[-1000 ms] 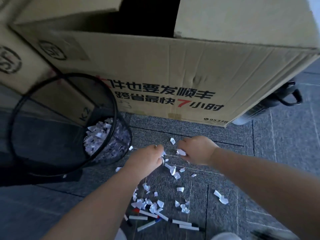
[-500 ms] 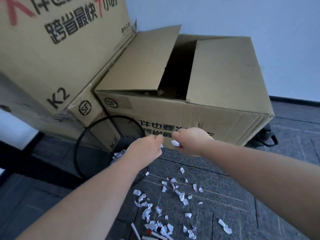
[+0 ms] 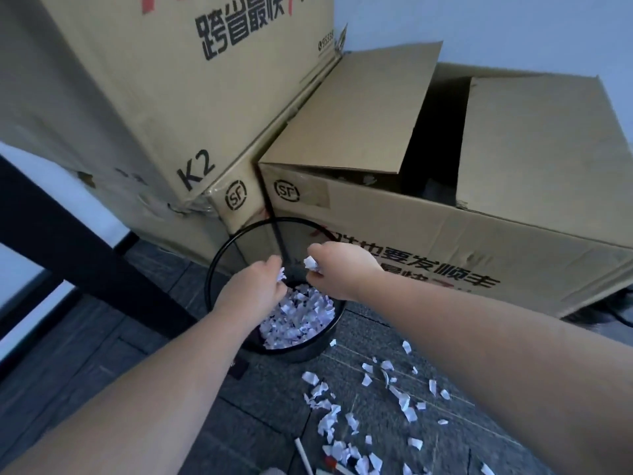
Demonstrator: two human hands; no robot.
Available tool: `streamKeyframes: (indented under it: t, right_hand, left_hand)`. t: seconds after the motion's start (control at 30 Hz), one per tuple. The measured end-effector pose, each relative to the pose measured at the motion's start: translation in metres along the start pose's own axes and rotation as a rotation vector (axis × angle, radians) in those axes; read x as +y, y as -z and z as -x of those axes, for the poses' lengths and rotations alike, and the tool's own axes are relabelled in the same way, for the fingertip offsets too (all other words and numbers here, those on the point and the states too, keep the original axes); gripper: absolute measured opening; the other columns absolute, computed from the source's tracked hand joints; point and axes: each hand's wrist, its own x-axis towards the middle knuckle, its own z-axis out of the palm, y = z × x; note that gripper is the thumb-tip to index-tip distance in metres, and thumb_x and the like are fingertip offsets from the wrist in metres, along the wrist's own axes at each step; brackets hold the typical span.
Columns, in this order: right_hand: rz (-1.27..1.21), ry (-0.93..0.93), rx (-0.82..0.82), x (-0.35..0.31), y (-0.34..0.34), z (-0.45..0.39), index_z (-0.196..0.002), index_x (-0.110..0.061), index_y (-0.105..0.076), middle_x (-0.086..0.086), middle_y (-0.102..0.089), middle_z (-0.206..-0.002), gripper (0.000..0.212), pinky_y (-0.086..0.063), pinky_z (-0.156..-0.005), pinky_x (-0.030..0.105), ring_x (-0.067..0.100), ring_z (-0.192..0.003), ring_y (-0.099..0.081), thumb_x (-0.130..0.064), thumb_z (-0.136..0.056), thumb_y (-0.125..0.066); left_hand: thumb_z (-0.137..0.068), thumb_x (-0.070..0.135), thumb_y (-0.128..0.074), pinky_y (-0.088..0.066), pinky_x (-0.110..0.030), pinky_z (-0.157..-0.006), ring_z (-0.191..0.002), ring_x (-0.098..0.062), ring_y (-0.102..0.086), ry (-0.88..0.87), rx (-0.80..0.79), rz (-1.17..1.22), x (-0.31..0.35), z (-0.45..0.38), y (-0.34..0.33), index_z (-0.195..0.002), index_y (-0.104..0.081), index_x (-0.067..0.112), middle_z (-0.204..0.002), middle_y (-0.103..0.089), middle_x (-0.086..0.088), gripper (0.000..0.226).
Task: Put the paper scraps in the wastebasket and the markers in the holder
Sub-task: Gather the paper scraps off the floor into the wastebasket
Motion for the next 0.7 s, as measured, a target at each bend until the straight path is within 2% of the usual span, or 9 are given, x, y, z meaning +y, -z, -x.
streamKeyframes:
  t: [0.1, 0.17, 0.23, 0.3, 0.37, 0.43, 0.5, 0.57, 0.7]
  right_hand:
    - [-0.034, -0.021, -0.022, -0.007, -0.024, -0.019, -0.085, -0.016, -0.037, 0.001, -0.041, -0.083, 0.017, -0.041, -0.059, 0.032, 0.031, -0.082, -0.055, -0.028, -0.089, -0.048]
    - [-0.053, -0.023, -0.028, -0.009, -0.036, -0.027, -0.088, -0.016, -0.038, 0.002, -0.041, -0.088, 0.018, -0.041, -0.062, 0.034, 0.032, -0.087, -0.054, -0.027, -0.087, -0.053]
    - [-0.033, -0.016, -0.056, -0.01, -0.047, -0.032, -0.102, -0.014, -0.044, 0.007, -0.045, -0.101, 0.025, -0.043, -0.07, 0.038, 0.031, -0.097, -0.051, -0.028, -0.086, -0.057]
    - [0.039, -0.006, -0.098, -0.007, -0.055, -0.034, -0.124, -0.017, -0.041, 0.008, -0.044, -0.116, 0.044, -0.043, -0.086, 0.043, 0.03, -0.11, -0.045, -0.031, -0.086, -0.057]
    - [0.096, 0.002, -0.112, -0.003, -0.061, -0.034, -0.137, -0.025, -0.032, 0.008, -0.039, -0.13, 0.058, -0.034, -0.102, 0.047, 0.028, -0.126, -0.035, -0.035, -0.086, -0.057]
    - [0.138, 0.021, -0.092, 0.003, -0.064, -0.032, -0.144, -0.029, -0.022, 0.006, -0.025, -0.149, 0.066, -0.015, -0.113, 0.05, 0.025, -0.141, -0.015, -0.038, -0.088, -0.056]
    - [0.167, 0.026, -0.075, 0.008, -0.064, -0.03, -0.148, -0.03, -0.012, 0.002, -0.006, -0.157, 0.072, 0.0, -0.115, 0.051, 0.02, -0.144, 0.005, -0.044, -0.09, -0.053]
    - [0.184, 0.018, -0.06, 0.012, -0.061, -0.028, -0.149, -0.031, -0.005, 0.0, 0.004, -0.158, 0.076, 0.006, -0.114, 0.05, 0.017, -0.143, 0.014, -0.047, -0.09, -0.049]
    - [0.2, 0.026, -0.019, 0.017, -0.051, -0.013, -0.149, -0.032, 0.0, -0.001, 0.006, -0.158, 0.076, 0.008, -0.114, 0.05, 0.016, -0.142, 0.016, -0.054, -0.09, -0.043]
  left_hand:
    - [-0.087, 0.015, -0.048, -0.029, -0.036, -0.055, -0.068, -0.031, -0.045, 0.02, -0.019, -0.002, -0.018, 0.002, -0.014, -0.083, -0.032, 0.009, -0.064, -0.032, 0.0, 0.017]
    - [-0.089, 0.017, -0.047, -0.029, -0.035, -0.056, -0.069, -0.03, -0.045, 0.035, -0.044, -0.01, -0.024, 0.003, -0.023, -0.086, -0.034, 0.008, -0.069, -0.035, -0.001, 0.016]
    - [-0.091, 0.024, -0.048, -0.034, -0.035, -0.06, -0.082, -0.034, -0.051, 0.047, -0.055, -0.012, -0.028, 0.005, -0.032, -0.098, -0.041, 0.007, -0.086, -0.044, -0.007, 0.02]
    - [-0.09, 0.038, -0.05, -0.043, -0.04, -0.072, -0.101, -0.033, -0.052, 0.07, -0.074, -0.039, -0.033, 0.006, -0.042, -0.118, -0.042, 0.008, -0.11, -0.048, -0.011, 0.042]
    - [-0.087, 0.055, -0.047, -0.044, -0.043, -0.087, -0.12, -0.029, -0.044, 0.093, -0.114, -0.119, -0.037, 0.006, -0.049, -0.135, -0.031, 0.013, -0.132, -0.041, -0.008, 0.066]
    - [-0.085, 0.066, -0.037, -0.03, -0.046, -0.106, -0.139, -0.023, -0.023, 0.095, -0.164, -0.198, -0.04, 0.007, -0.05, -0.146, -0.013, 0.017, -0.153, -0.019, -0.004, 0.082]
    - [-0.083, 0.073, -0.027, -0.011, -0.05, -0.114, -0.145, -0.018, 0.002, 0.088, -0.213, -0.246, -0.039, 0.008, -0.047, -0.148, 0.002, 0.022, -0.158, 0.004, 0.002, 0.088]
    - [-0.08, 0.077, -0.021, -0.001, -0.052, -0.115, -0.144, -0.016, 0.013, 0.082, -0.246, -0.26, -0.037, 0.009, -0.044, -0.147, 0.008, 0.024, -0.157, 0.015, 0.004, 0.09]
    - [-0.08, 0.078, -0.017, 0.006, -0.051, -0.115, -0.142, -0.014, 0.019, 0.064, -0.27, -0.266, -0.023, 0.014, -0.031, -0.147, 0.012, 0.025, -0.156, 0.02, 0.005, 0.09]
